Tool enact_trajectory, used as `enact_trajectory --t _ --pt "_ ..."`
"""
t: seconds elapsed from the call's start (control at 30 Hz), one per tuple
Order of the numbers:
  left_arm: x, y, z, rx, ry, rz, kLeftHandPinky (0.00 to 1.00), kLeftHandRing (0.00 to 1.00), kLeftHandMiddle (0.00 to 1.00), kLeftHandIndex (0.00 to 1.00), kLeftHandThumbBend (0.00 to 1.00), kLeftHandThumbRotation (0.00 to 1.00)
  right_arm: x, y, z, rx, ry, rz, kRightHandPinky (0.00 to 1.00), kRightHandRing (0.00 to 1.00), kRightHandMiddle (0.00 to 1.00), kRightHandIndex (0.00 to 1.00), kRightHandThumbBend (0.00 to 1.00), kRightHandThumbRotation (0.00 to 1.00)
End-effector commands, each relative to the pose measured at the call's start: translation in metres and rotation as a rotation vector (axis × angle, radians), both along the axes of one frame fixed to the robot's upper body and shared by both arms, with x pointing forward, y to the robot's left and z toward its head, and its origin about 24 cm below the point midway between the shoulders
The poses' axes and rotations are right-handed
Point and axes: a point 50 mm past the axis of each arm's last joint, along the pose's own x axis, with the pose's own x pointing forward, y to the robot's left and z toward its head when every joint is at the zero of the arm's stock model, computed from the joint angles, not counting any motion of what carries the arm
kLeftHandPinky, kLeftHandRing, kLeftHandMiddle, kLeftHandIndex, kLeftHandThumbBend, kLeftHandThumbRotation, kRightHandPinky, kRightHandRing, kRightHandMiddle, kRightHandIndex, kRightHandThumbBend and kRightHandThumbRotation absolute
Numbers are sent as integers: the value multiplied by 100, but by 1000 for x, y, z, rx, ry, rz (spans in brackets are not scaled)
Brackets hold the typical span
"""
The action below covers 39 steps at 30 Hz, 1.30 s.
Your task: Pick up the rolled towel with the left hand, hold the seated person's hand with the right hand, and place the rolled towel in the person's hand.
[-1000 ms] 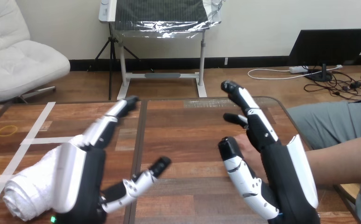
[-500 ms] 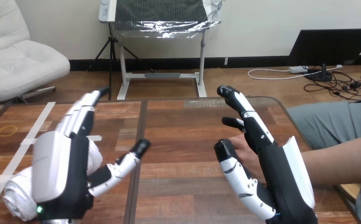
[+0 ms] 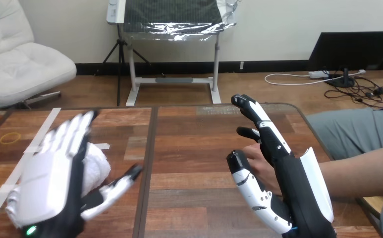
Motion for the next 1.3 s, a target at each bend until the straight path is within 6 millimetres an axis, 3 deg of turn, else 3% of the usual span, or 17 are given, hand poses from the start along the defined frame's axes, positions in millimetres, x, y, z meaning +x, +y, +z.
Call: enact_trajectory --t 0.0,0.4,1.27 --pt "7 10 7 74 5 46 99 95 95 96 76 77 6 0 10 38 -74 -11 81 94 95 91 26 61" --pt "11 21 4 100 76 110 100 100 100 100 85 82 6 -3 10 49 -86 -46 77 91 94 91 25 52" --pt "23 34 -17 41 175 167 99 97 97 99 90 78 10 -8 12 51 -83 -74 73 89 95 91 27 65"
